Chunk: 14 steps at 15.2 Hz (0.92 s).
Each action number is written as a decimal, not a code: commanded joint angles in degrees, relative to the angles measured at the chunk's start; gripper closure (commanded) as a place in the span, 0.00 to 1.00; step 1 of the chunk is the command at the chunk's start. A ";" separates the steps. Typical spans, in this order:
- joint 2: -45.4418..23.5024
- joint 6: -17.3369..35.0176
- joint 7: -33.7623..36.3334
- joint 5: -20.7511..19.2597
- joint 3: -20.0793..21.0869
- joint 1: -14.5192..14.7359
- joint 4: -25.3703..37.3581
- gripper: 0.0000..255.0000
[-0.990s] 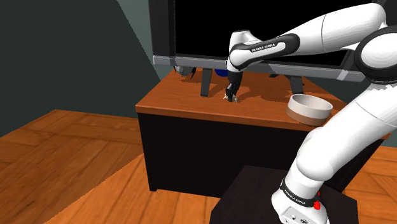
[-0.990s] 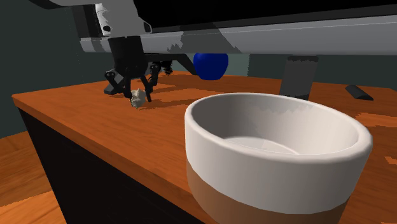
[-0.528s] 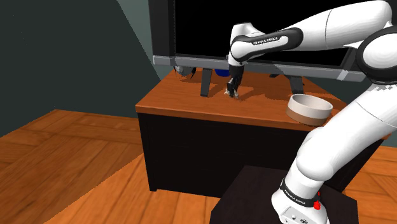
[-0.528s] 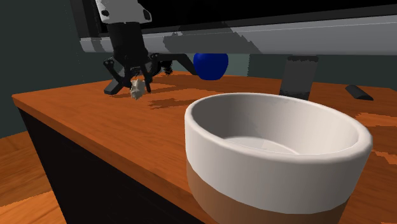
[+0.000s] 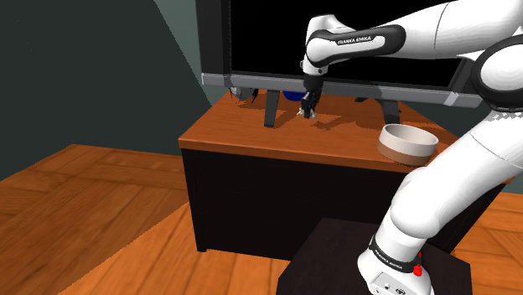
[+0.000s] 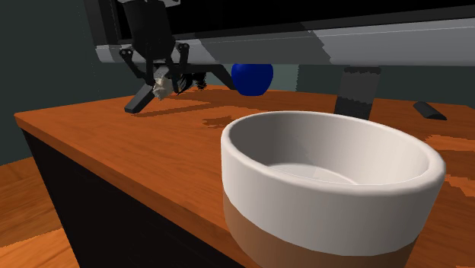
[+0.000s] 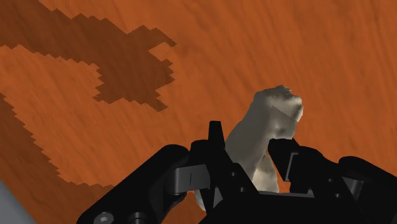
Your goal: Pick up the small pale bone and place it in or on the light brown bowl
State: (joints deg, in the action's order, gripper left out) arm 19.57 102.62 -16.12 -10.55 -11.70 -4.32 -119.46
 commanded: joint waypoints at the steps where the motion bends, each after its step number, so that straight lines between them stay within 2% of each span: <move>1: -0.24 -1.54 -0.15 0.14 0.10 0.07 1.76 1.00; 14: -2.00 -11.44 -1.44 0.76 0.48 0.32 13.48 1.00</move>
State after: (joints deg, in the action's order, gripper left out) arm 17.60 91.95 -17.51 -9.81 -11.28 -4.03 -106.76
